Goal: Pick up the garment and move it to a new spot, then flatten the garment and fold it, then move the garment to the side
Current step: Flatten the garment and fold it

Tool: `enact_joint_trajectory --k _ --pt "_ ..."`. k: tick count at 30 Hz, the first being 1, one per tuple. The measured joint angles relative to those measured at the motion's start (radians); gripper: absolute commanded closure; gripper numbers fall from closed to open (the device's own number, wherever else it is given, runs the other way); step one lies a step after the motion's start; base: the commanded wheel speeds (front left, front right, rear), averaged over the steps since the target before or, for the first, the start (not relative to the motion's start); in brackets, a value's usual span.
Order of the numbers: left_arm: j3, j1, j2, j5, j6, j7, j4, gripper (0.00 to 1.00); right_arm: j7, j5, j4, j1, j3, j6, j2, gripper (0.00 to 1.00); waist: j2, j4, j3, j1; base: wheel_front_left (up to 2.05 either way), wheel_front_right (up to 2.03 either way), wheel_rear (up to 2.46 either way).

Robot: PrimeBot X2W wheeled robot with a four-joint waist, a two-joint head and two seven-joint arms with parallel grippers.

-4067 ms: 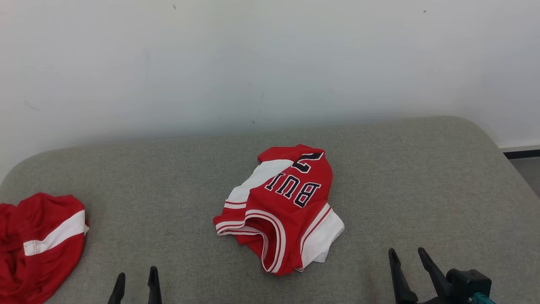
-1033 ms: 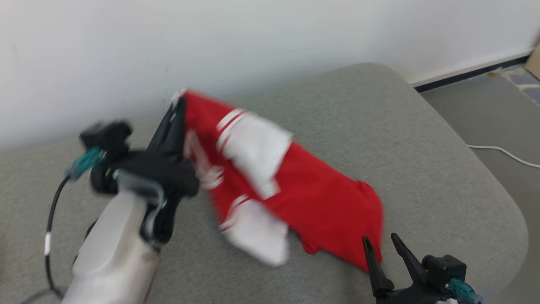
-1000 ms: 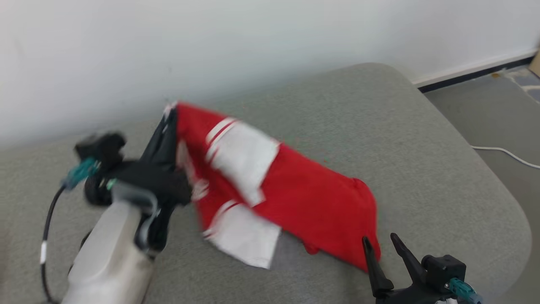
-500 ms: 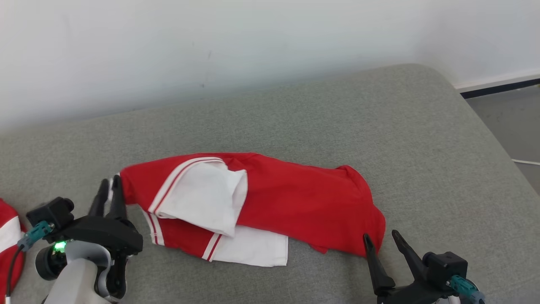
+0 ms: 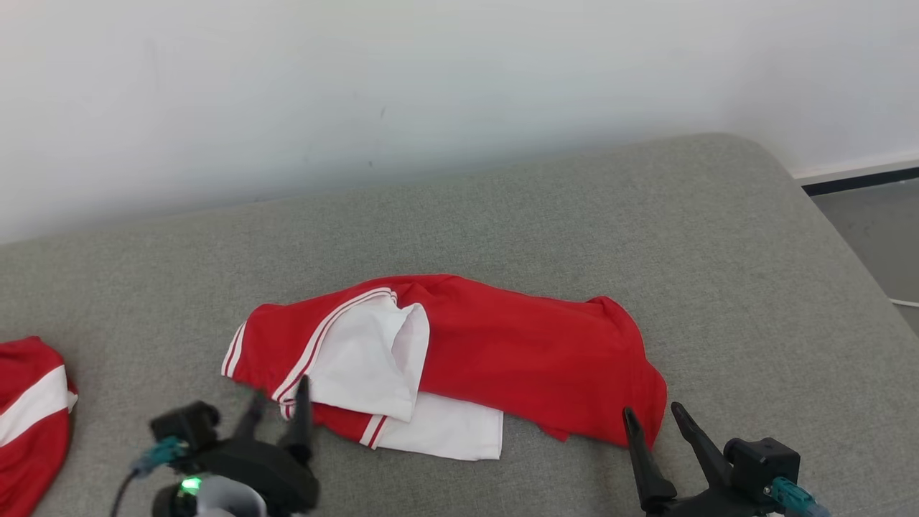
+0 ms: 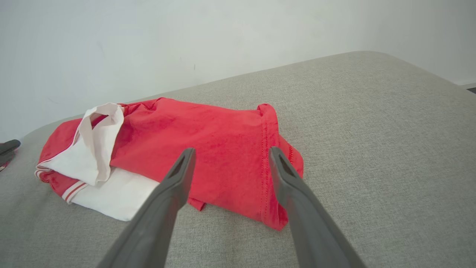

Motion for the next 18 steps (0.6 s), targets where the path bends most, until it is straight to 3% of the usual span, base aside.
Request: enact_joint_trajectory --k 6,18 --pt "-0.097 0.049 -0.037 0.031 -0.005 0.075 -0.032 0.0 -0.005 0.009 0.004 0.002 0.005 0.0 0.0 0.0 0.0001 -0.003 -0.006 0.0 0.0 0.0 0.0" --pt "-0.138 0.047 -0.054 0.023 0.073 0.135 -0.007 0.0 -0.019 0.014 0.016 -0.007 0.013 0.0 0.0 0.0 0.0 -0.049 0.012 0.0 0.0 0.0 0.0"
